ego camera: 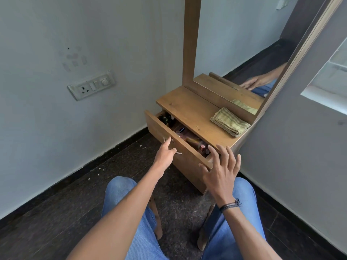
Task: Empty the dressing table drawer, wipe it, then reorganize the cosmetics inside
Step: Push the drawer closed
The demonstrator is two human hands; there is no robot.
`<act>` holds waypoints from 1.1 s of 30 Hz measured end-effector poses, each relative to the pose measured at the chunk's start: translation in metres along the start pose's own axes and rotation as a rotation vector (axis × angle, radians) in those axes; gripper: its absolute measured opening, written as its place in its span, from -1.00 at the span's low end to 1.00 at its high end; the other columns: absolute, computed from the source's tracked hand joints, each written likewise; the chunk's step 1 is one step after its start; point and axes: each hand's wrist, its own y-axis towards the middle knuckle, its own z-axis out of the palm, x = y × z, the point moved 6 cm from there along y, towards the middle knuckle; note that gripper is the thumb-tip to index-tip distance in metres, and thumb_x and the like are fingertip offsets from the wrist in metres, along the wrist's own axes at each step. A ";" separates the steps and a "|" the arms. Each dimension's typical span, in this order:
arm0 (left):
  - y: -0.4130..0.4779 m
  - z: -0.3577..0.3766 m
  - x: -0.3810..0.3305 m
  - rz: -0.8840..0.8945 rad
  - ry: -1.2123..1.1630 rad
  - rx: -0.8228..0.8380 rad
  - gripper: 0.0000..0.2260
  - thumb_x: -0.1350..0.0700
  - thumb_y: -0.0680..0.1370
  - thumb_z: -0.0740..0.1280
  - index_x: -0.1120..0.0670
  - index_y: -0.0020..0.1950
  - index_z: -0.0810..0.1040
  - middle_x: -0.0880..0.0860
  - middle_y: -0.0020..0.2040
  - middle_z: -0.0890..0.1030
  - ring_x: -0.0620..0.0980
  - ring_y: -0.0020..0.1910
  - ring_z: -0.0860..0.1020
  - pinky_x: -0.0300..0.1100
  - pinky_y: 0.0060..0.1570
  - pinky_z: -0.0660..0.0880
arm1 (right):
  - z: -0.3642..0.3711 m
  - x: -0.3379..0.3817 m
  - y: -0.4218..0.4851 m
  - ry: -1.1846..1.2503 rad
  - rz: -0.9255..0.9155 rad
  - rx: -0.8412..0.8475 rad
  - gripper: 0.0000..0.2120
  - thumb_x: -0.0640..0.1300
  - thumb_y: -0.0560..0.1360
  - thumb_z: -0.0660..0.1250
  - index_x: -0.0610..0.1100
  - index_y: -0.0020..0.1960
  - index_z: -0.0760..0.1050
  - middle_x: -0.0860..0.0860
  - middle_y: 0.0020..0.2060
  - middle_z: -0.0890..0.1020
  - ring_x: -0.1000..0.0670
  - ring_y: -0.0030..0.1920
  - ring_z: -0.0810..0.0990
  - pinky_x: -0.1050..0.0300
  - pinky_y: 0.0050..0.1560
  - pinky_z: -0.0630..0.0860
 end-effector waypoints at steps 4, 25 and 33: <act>0.007 0.017 -0.013 0.011 0.042 0.067 -0.44 0.19 0.68 0.23 -0.15 0.62 0.16 0.05 0.62 0.20 0.05 0.56 0.25 0.00 0.42 0.31 | 0.003 -0.012 0.016 -0.074 0.015 -0.017 -0.28 0.00 0.30 0.64 -0.01 0.40 0.48 -0.05 0.38 0.44 -0.19 0.49 0.30 -0.37 0.53 0.04; 0.037 0.062 -0.016 -0.020 0.362 0.264 -0.41 0.18 0.61 0.15 -0.13 0.63 0.15 -0.01 0.55 0.33 0.07 0.34 0.47 -0.05 0.23 0.49 | 0.020 -0.033 0.056 -0.236 0.058 0.029 -0.28 -0.20 0.20 0.60 0.03 0.32 0.47 -0.01 0.23 0.50 -0.16 0.35 0.38 -0.35 0.51 0.02; 0.040 0.066 -0.015 -0.043 0.387 0.266 -0.36 0.20 0.63 0.15 -0.12 0.66 0.00 0.03 0.61 0.21 0.09 0.45 0.35 -0.13 0.27 0.39 | 0.021 -0.025 0.059 -0.228 0.069 0.039 -0.48 -0.18 0.28 0.54 -0.02 0.22 0.54 0.02 0.06 0.57 -0.12 0.15 0.50 -0.25 0.51 0.13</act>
